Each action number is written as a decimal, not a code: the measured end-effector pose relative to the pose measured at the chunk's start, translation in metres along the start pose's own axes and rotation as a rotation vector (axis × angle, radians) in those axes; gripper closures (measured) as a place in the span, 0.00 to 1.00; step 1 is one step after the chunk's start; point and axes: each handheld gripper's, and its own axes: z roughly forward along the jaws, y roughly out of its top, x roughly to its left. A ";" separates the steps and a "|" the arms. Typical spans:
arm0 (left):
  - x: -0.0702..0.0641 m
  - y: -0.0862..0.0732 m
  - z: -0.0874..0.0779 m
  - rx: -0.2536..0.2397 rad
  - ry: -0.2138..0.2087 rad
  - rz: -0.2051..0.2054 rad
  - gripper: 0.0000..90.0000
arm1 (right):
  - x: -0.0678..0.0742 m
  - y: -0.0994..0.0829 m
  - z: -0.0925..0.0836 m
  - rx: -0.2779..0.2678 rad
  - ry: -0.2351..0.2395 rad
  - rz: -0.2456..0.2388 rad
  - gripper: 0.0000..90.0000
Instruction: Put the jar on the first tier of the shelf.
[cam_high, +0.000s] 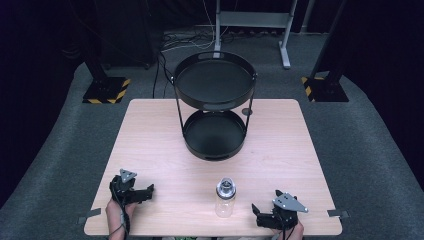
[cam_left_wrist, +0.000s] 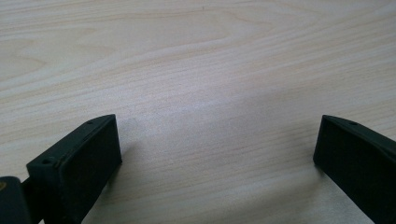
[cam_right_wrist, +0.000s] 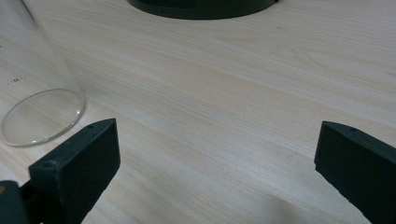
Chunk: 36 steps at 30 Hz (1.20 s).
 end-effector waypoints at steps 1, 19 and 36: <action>0.000 0.000 0.000 0.001 0.000 0.000 0.01 | 0.000 0.000 0.000 0.002 -0.002 0.000 0.00; 0.000 0.000 0.000 0.000 0.003 -0.003 0.00 | 0.016 0.017 -0.006 -0.074 0.070 0.015 0.00; 0.000 0.000 0.000 -0.002 0.003 -0.004 0.01 | 0.044 0.040 -0.028 -0.105 0.160 -0.026 0.00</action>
